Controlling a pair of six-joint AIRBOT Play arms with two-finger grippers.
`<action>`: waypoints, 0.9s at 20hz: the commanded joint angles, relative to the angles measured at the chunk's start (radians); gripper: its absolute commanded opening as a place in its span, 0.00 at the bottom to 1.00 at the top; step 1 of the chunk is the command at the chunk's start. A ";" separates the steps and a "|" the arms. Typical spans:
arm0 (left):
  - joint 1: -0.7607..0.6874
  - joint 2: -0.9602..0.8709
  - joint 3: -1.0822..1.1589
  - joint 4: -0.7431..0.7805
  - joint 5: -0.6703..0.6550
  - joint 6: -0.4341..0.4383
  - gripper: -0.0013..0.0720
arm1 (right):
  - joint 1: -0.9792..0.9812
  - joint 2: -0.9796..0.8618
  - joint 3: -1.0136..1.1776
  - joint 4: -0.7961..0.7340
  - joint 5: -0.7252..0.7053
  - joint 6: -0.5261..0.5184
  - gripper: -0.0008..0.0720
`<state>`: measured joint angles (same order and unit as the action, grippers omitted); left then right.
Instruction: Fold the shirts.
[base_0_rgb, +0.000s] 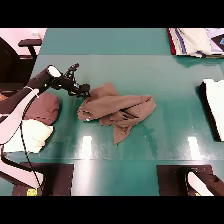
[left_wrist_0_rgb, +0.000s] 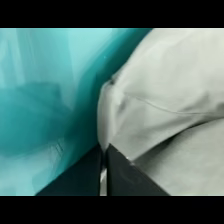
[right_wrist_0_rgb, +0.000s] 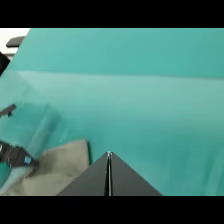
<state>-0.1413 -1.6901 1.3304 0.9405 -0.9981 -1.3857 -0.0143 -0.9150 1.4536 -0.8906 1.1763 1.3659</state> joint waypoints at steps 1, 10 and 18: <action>0.007 0.000 0.045 0.003 -0.026 0.000 0.05 | 0.000 0.000 -0.066 -0.002 0.096 0.035 0.03; 0.026 0.000 0.369 0.048 -0.143 0.006 0.05 | 0.084 -0.031 -0.840 0.057 -0.122 0.154 0.60; 0.026 0.000 0.369 0.048 -0.145 0.006 0.05 | 0.161 -0.360 -0.773 0.296 -0.383 0.020 0.60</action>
<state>-0.1165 -1.6905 1.6943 0.9871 -1.1423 -1.3800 0.1238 -1.1671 0.6338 -0.6601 0.8810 1.4250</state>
